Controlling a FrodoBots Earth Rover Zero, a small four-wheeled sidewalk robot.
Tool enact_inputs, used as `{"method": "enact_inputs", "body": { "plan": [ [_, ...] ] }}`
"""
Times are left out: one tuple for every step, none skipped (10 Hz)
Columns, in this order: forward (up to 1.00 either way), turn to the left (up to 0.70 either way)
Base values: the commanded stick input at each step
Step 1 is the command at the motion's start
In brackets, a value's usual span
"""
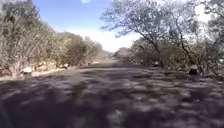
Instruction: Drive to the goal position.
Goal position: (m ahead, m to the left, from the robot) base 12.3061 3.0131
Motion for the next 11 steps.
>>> {"method": "enact_inputs", "body": {
  "plan": [
    [0.70, 0.00],
    [0.70, 0.00],
    [0.70, 0.00],
    [0.70, 0.00],
    [0.70, 0.00],
    [0.70, 0.00],
    [0.70, 0.00],
    [0.70, 0.00],
    [0.70, 0.00],
    [0.70, 0.00],
    [0.70, 0.00]
  ]
}}
